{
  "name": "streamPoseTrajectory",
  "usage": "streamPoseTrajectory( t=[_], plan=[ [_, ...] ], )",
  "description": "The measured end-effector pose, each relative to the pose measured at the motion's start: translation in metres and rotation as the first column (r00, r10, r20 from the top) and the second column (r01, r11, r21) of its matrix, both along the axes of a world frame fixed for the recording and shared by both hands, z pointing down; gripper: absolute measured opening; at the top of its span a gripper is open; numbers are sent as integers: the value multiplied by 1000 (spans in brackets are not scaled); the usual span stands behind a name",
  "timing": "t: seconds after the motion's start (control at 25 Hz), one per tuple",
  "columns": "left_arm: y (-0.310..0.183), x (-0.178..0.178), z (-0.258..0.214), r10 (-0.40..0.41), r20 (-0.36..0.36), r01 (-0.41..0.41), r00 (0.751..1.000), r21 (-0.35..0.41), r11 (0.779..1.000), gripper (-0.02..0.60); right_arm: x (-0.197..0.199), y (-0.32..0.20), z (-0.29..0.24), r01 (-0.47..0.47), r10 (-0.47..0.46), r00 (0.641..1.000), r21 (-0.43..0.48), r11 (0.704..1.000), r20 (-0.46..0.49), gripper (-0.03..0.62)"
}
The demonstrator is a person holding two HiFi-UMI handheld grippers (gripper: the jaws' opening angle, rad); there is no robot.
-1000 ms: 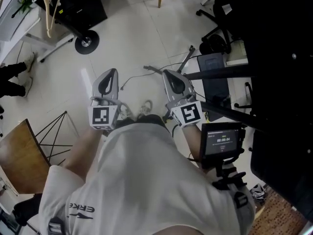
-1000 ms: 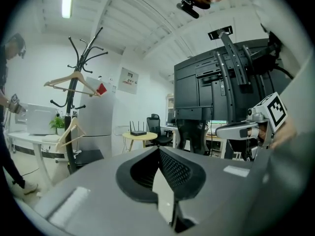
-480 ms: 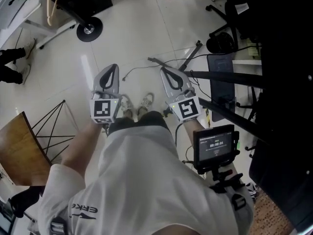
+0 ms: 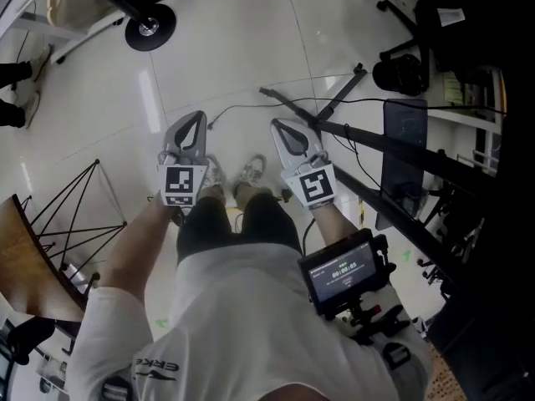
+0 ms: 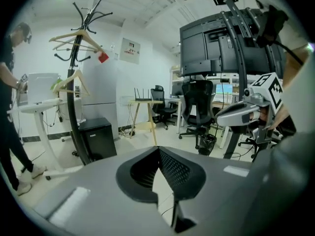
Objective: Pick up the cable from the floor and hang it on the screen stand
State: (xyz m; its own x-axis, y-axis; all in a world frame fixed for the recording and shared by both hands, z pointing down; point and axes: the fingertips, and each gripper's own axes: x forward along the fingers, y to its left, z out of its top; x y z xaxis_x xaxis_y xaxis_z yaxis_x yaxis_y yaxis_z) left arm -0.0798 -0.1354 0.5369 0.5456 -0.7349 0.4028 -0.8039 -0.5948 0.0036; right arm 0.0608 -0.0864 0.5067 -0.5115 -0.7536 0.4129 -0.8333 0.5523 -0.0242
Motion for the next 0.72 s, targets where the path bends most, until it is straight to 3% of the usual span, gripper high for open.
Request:
streamPoseTrajectory(
  t=[0.24,0.52,0.72],
  plan=[
    [-12,-2,132,7,16,-6,1000,-38,999,2,7,-13,135,35,-35,999,-43,998,4,15],
    [-29,-10,289,68,36,-66,997,-46,997,2,12,-34,295,86,-87,996,-59,995,-15,18],
    [-43,-6,376,86,7,-86,996,-38,996,2,11,-48,380,92,-92,996,-36,995,-11,18]
  ],
)
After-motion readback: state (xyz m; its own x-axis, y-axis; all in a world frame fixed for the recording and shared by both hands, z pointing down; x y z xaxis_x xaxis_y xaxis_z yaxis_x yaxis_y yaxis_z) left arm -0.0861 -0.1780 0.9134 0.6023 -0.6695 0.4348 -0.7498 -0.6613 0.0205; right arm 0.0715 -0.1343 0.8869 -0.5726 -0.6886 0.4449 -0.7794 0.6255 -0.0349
